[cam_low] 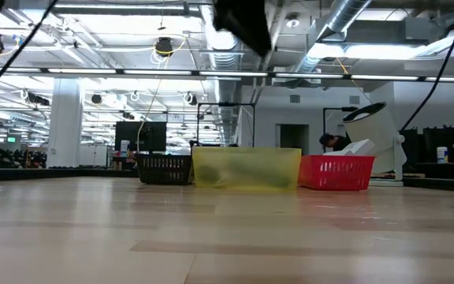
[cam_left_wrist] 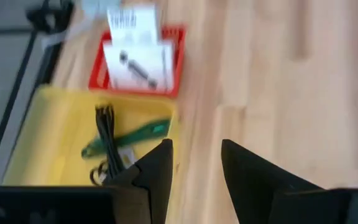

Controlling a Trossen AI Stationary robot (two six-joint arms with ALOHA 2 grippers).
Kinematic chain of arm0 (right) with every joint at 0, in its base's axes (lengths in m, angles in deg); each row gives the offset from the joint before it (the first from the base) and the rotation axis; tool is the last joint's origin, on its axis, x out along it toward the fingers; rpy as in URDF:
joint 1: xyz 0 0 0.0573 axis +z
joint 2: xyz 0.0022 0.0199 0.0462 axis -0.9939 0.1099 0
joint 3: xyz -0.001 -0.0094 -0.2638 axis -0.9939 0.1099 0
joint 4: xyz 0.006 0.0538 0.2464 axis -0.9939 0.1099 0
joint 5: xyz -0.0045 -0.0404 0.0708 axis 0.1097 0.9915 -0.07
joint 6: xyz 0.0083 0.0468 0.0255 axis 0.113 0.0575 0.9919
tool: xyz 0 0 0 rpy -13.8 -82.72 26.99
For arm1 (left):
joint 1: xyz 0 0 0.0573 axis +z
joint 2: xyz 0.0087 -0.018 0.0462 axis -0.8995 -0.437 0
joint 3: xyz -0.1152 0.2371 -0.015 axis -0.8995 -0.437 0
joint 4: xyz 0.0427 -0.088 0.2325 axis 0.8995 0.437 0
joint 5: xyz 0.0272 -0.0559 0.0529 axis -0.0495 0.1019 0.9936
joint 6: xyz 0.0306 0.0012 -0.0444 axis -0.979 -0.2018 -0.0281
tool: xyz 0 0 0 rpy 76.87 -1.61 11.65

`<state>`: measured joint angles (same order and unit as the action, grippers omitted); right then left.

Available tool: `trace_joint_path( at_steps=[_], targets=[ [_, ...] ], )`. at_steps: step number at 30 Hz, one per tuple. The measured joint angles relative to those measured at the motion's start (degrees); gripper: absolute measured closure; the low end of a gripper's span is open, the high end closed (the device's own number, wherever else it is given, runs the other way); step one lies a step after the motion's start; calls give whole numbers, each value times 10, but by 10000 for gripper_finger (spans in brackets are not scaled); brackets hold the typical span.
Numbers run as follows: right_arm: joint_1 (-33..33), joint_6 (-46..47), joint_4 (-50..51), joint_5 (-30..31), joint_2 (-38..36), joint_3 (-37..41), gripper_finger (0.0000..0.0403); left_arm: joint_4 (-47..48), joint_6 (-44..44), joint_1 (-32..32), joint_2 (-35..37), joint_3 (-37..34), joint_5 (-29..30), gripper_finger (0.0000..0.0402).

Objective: Pick and place items into bin
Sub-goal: Return to Home Position

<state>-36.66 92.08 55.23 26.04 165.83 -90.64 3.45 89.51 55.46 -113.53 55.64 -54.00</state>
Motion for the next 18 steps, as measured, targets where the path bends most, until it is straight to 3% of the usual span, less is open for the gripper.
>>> trace_joint_path(
  at_steps=[4, 10, 18],
  targets=[
    [2, -49, 2, -13, -101, 4, 310, -9, -2, -36, 55, 0, 0, 271],
    [2, -34, 51, -3, -263, 28, 310, -8, -2, -103, 139, 1, 32, 271],
    [2, -9, 25, 70, -450, 165, 310, 16, 53, -215, 218, 1, 94, 271]
  ],
)
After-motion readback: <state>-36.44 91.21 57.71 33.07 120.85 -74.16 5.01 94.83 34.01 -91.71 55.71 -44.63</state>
